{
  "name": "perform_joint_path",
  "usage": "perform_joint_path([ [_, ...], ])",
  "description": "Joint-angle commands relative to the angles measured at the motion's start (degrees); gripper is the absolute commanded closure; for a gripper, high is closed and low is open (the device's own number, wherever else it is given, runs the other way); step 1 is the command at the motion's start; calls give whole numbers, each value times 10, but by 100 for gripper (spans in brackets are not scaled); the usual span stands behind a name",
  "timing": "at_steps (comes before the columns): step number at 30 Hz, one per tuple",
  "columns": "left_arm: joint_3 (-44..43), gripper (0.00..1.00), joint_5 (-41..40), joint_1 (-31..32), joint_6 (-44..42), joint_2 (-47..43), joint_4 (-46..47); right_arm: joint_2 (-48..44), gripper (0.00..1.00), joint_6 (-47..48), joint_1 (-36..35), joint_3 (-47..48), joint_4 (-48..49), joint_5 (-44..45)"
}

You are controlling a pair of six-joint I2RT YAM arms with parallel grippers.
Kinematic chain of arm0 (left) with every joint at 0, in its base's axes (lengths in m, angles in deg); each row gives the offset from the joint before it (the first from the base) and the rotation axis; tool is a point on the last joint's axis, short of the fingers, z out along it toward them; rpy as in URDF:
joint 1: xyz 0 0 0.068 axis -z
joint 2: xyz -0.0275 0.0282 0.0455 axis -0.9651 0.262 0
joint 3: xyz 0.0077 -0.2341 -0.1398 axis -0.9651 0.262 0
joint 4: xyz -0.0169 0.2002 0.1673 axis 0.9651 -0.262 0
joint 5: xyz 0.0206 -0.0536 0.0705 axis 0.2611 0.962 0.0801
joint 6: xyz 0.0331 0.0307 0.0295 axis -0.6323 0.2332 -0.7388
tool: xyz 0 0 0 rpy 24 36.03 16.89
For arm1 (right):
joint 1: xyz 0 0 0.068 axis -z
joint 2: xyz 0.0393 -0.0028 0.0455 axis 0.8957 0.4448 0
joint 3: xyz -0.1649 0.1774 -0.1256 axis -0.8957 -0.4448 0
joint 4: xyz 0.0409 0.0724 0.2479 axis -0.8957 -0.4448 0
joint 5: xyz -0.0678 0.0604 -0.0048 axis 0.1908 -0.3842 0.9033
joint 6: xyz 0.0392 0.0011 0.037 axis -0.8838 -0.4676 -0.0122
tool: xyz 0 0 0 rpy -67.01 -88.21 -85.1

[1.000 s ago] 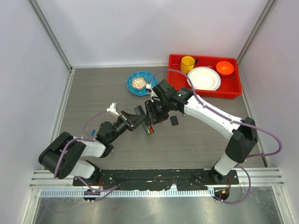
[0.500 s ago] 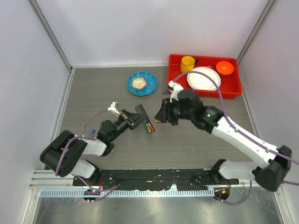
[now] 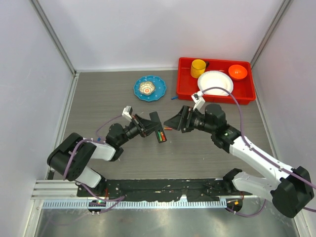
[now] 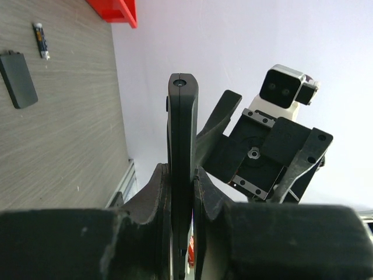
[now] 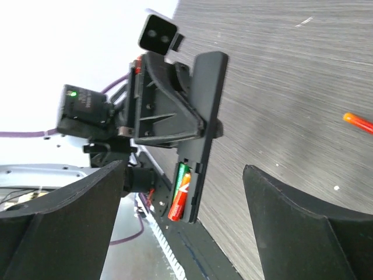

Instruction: Load the batteries into the remote control

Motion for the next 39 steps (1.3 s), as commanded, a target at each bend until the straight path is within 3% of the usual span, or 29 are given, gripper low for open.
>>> perform_joint_path([
  [1,-19,100,45,0,20,9,147,-22,12,-69,14,-41,151,-84],
  [5,-26,100,52,1,17,9,147,0,18,-69,14,-54,172,-157],
  [12,-36,100,52,0,10,8,147,5,24,-15,13,-64,101,-172],
  [17,-41,100,54,0,8,11,147,2,24,12,13,-74,71,-167],
  [39,-44,100,59,0,10,14,147,49,27,4,6,-76,117,-192],
])
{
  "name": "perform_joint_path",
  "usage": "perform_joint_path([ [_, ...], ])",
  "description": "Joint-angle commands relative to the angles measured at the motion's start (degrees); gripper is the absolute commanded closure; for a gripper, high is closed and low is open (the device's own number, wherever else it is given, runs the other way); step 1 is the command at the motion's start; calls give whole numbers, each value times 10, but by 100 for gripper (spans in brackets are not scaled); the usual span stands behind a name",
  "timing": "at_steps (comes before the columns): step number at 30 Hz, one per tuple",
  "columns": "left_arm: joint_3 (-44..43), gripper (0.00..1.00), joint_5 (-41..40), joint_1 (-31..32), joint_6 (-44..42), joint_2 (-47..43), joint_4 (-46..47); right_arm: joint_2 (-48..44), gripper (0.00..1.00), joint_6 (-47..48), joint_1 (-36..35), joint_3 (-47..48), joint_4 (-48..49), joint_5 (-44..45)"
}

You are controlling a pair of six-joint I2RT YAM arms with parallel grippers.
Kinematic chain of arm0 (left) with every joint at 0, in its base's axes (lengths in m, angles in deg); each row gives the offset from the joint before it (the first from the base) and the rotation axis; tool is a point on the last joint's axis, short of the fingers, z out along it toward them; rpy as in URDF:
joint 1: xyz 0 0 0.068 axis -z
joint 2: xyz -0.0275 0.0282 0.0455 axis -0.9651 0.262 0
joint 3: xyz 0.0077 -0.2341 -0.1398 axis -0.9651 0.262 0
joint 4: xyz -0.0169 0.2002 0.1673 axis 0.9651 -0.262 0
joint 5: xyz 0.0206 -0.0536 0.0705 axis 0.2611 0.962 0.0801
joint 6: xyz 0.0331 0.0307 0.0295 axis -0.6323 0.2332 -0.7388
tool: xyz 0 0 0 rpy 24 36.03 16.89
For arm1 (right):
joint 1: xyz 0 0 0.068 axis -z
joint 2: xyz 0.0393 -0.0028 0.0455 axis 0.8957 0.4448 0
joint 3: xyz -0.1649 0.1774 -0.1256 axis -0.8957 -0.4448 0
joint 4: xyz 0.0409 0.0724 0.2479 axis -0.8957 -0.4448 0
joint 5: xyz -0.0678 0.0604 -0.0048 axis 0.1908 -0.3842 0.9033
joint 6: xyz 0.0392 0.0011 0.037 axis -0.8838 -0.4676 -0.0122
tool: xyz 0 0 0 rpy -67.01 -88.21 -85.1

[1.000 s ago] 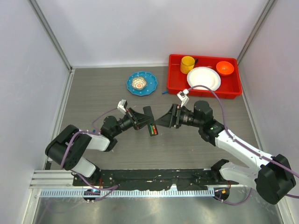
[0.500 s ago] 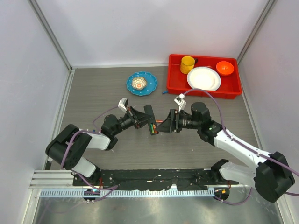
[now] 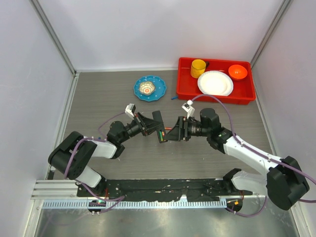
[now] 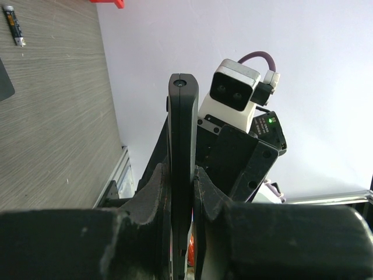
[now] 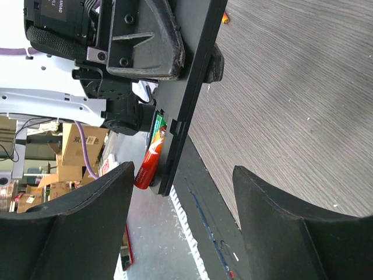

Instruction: Load the batteries into the remote control

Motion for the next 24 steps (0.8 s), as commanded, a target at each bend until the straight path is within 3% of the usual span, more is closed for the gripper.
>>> perform_joint_path([
  [1,-14,100,8,0,0,-1,147,10,27,-1,-4,6,40,-9],
  [8,-11,100,8,0,-2,3,148,3,25,-31,-4,1,82,-21],
  [24,-18,100,7,0,3,3,147,12,29,20,-12,7,24,-28],
])
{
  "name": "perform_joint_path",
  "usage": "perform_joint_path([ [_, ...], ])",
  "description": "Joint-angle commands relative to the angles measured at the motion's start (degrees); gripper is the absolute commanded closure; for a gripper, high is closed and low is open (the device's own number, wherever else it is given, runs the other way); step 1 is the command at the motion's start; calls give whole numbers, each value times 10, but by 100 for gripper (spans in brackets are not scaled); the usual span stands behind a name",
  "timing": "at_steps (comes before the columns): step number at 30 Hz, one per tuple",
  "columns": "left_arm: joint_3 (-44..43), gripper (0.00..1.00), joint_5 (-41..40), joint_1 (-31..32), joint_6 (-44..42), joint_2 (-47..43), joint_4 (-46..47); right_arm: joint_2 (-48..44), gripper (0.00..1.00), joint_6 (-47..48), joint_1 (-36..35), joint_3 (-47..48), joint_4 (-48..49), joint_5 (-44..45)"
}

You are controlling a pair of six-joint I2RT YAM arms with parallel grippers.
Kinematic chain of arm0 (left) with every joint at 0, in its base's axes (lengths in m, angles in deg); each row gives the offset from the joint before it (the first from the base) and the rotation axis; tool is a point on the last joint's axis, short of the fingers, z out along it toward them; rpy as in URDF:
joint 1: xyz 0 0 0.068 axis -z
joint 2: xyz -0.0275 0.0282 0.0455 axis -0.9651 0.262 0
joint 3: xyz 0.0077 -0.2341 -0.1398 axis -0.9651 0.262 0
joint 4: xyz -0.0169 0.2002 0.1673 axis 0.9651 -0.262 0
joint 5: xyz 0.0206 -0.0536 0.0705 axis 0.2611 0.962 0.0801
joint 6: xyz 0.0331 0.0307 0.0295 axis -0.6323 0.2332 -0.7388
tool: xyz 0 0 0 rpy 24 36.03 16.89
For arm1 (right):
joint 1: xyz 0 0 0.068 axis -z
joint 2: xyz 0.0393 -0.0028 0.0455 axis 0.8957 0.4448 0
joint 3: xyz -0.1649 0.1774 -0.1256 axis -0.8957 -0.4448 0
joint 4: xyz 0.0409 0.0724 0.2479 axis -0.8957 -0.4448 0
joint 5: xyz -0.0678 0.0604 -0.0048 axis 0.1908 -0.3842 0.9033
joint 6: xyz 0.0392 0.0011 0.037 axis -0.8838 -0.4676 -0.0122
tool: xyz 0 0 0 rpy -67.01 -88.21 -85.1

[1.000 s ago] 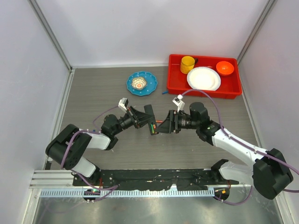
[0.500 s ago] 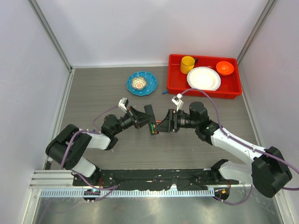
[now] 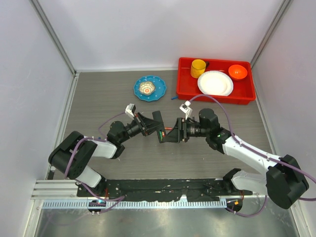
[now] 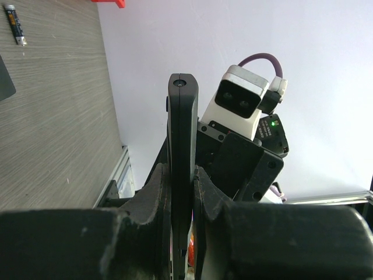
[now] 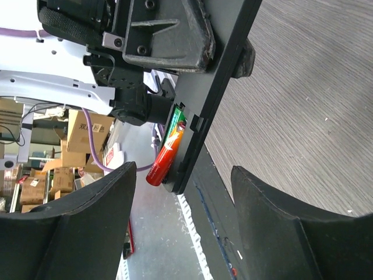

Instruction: Load the batteries into the remote control

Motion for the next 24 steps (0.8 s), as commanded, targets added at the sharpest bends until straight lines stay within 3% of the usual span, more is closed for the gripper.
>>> perform_joint_path([
  [1,-17,100,8,0,3,-2,147,6,29,22,-5,9,-6,-2],
  [24,-5,100,12,5,4,-11,147,46,32,-19,-4,18,44,12],
])
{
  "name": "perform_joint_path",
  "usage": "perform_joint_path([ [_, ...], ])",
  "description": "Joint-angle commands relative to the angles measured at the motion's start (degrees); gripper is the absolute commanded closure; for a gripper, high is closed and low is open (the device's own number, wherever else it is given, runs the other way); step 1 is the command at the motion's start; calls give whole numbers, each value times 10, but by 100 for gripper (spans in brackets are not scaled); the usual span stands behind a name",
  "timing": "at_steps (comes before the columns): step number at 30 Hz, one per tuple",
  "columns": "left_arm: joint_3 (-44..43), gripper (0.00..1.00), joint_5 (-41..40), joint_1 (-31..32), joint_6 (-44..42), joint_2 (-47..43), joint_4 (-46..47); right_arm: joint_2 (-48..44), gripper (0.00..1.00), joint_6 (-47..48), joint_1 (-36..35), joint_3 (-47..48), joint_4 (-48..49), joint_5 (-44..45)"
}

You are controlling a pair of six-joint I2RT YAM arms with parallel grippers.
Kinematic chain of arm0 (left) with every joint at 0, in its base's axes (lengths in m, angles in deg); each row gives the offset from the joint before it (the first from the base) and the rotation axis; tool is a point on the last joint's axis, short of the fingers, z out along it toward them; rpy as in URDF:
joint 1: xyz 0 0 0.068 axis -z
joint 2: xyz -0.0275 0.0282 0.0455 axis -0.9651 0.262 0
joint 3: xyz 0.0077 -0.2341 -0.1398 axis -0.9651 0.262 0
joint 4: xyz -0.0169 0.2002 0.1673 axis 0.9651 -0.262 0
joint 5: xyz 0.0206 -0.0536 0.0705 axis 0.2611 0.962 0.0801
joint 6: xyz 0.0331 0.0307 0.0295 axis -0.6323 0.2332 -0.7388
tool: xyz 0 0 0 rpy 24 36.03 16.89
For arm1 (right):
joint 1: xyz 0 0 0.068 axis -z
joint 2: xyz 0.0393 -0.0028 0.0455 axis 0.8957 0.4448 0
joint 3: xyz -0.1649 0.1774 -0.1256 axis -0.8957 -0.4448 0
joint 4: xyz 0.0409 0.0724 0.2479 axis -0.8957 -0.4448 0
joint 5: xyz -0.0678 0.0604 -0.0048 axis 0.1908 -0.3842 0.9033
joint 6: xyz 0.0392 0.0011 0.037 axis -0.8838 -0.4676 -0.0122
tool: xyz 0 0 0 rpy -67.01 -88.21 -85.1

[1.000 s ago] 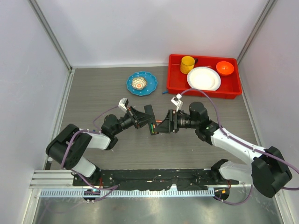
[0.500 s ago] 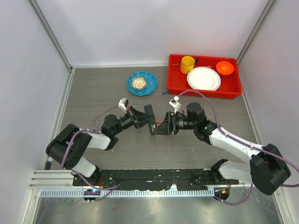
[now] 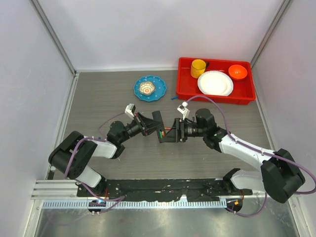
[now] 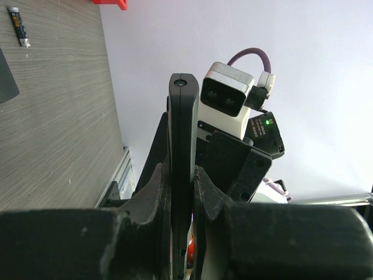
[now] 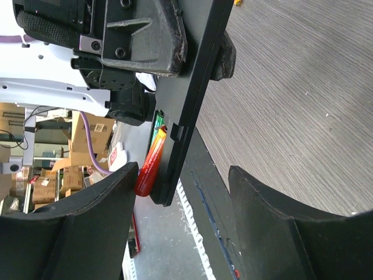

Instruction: Load the batteries into the remote control

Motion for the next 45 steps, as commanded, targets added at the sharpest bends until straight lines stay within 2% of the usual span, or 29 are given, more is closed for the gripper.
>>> perform_joint_path([
  [1,-5,100,12,5,3,-12,150,9,32,-9,0,18,33,8],
  [7,-2,100,8,5,-2,-10,150,5,31,-14,0,21,32,0],
  [16,0,100,0,5,-12,-3,149,-2,22,-47,0,29,65,-36],
  [20,-3,100,-1,5,-14,-1,149,-12,22,-52,0,28,71,-33],
  [24,-6,100,-1,5,-13,-3,149,-10,28,-70,3,15,84,-19],
  [28,-2,100,0,5,-14,-7,149,-4,37,-121,15,-16,157,-11],
  [31,2,100,0,5,-13,-11,149,4,41,-128,16,-16,161,-11],
  [45,-1,100,-5,5,-13,-23,149,4,43,-113,17,-30,146,-30],
])
